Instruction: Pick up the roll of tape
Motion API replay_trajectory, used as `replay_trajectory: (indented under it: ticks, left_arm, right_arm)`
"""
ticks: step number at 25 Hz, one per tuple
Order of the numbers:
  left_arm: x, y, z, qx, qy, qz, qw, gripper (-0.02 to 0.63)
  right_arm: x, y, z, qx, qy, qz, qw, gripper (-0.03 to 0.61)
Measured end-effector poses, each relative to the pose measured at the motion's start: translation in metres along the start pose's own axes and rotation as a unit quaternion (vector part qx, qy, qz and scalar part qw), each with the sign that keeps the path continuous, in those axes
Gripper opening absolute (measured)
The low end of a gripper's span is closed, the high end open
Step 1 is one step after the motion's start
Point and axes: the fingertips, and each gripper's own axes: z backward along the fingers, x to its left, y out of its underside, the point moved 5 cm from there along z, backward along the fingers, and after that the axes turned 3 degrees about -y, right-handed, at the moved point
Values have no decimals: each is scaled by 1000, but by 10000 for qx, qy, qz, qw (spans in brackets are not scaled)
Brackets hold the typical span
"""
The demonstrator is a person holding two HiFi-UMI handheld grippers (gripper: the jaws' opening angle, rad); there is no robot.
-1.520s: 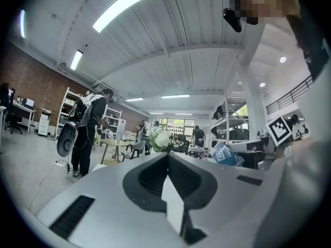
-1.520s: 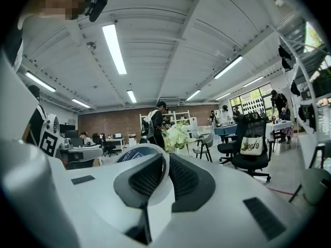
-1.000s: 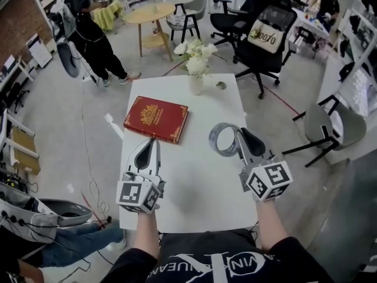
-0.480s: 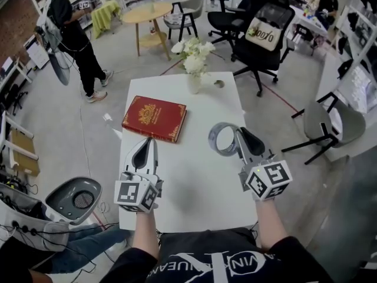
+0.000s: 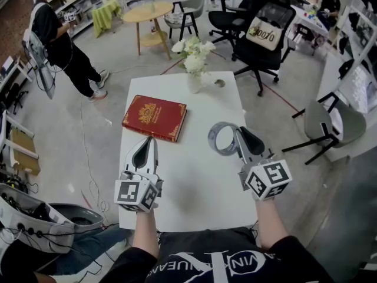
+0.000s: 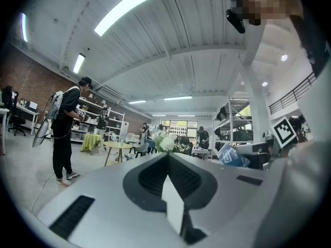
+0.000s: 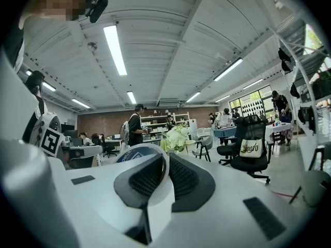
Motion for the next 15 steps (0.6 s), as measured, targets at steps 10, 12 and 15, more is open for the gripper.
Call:
replay_trajectory:
  ticks: [10, 12, 15]
  left_arm:
    - [2, 0, 1, 48, -18, -6, 10000, 0]
    - [1, 1, 1, 55, -2, -2, 10000, 0]
    - [0, 2, 0, 69, 15, -1, 10000, 0]
  right_arm:
    - [1, -2, -1, 38, -8, -16, 10000, 52]
    - [1, 0, 0, 48, -7, -14, 10000, 52]
    - [1, 0, 0, 61, -8, -3, 10000, 52]
